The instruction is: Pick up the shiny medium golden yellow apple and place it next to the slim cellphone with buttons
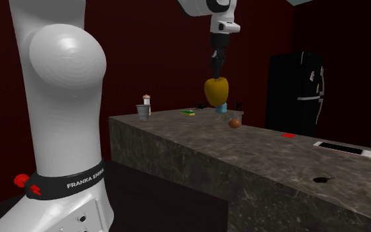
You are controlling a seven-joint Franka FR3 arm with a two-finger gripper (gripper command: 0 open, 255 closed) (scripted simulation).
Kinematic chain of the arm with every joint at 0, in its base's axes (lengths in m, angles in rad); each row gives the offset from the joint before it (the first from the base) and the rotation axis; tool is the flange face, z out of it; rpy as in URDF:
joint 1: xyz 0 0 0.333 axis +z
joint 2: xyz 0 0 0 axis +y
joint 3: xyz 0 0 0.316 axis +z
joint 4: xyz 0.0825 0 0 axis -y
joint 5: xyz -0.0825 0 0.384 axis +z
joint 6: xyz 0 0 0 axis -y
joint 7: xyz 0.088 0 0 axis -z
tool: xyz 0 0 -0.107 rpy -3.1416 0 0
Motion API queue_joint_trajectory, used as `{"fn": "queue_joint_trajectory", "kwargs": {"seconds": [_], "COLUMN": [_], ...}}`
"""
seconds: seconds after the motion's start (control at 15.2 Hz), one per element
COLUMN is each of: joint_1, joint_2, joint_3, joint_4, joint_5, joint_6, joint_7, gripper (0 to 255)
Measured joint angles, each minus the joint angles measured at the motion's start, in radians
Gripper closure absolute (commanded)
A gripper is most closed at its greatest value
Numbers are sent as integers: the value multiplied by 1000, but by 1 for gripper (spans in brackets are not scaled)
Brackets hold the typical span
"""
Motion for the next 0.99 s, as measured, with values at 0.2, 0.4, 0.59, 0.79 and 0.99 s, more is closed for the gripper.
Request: {"fn": "queue_joint_trajectory", "kwargs": {"seconds": [0.2,0.4,0.59,0.79,0.99], "joint_1": [-25,-47,-77,-107,-132], "joint_2": [75,158,248,340,437], "joint_3": [-26,-46,-67,-83,-93], "joint_4": [70,147,236,338,457], "joint_5": [0,2,7,13,17], "joint_6": [-5,-8,-16,-36,-64], "joint_7": [-52,-95,-147,-191,-223], "gripper": [255,255,255,255,255]}}
